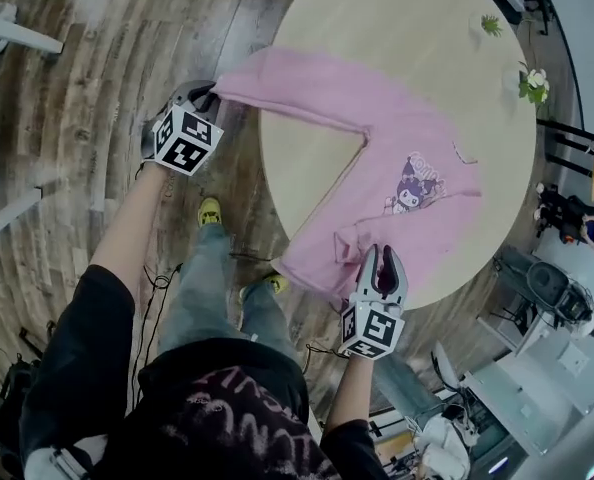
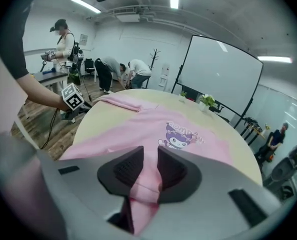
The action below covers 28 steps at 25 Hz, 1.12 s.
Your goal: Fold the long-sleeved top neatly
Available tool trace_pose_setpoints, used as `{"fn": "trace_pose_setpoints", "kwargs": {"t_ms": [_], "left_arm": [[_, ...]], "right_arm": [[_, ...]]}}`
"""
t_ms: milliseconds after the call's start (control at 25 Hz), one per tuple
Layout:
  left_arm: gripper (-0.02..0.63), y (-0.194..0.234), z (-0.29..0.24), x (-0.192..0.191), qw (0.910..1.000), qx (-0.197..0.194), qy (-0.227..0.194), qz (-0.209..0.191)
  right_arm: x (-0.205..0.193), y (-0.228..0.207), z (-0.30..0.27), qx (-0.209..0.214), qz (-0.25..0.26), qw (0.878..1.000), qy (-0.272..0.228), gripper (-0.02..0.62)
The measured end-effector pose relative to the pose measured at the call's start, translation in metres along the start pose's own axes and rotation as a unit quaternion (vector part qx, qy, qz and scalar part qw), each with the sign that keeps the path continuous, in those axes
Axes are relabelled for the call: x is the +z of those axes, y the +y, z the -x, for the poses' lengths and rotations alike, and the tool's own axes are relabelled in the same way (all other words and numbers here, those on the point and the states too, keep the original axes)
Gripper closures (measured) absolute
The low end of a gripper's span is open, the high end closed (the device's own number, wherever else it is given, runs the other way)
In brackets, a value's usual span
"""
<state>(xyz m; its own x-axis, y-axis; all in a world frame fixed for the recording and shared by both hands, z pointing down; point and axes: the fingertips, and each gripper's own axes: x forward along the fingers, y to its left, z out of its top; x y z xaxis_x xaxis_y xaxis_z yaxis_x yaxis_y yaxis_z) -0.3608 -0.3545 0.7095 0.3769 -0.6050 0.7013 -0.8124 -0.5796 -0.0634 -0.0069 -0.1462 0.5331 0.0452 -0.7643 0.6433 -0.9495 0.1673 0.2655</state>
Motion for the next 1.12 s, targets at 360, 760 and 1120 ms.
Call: {"fn": "trace_pose_setpoints", "kwargs": {"t_ms": [360,760,1120], "left_arm": [[0.58,0.058,0.083,0.066,0.9929,0.099,-0.019,-0.063],[0.58,-0.011,0.153,0.197,0.969,0.146,-0.099,-0.173],[0.58,-0.171,0.183,0.305,0.9351,0.114,-0.186,-0.279]], "right_arm": [[-0.007,-0.026,0.028,-0.012,-0.068,0.997,-0.023,0.52],[-0.049,-0.066,0.08,-0.005,-0.13,0.99,-0.055,0.526],[-0.112,-0.108,0.138,-0.007,-0.183,0.98,-0.074,0.529]]}}
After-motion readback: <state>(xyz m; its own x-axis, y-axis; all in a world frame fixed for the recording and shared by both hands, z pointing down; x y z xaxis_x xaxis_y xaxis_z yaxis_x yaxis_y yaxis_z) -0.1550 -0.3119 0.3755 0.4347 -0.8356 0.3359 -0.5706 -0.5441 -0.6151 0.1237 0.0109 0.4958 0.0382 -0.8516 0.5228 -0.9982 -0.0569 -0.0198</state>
